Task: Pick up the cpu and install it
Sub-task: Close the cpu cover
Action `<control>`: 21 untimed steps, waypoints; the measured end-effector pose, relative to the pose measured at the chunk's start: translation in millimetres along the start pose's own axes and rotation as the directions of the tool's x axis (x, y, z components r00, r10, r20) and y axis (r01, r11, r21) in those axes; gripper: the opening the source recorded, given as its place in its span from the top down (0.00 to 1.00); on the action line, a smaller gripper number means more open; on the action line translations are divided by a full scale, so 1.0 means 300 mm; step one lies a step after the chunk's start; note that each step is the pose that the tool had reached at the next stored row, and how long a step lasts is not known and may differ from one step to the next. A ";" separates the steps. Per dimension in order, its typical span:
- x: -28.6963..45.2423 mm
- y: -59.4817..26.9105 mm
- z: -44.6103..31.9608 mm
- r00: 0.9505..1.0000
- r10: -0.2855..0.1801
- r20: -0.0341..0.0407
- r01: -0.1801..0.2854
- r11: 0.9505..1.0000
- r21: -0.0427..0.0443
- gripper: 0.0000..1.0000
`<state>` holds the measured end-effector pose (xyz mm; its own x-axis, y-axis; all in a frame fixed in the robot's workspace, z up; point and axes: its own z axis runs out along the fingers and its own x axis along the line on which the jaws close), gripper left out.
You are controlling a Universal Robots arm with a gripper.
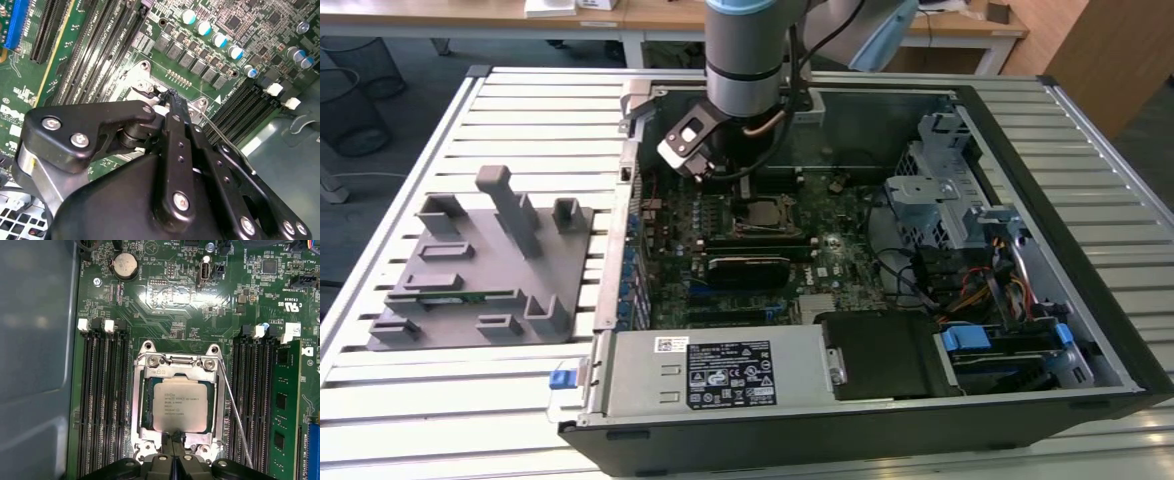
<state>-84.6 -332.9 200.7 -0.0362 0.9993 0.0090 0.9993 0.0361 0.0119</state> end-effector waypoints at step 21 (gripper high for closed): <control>0.000 -0.001 0.005 1.000 0.000 -0.002 0.000 1.000 0.000 0.89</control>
<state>-84.8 -333.0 199.0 -0.0361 0.9993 0.0107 0.9993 0.0360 0.0117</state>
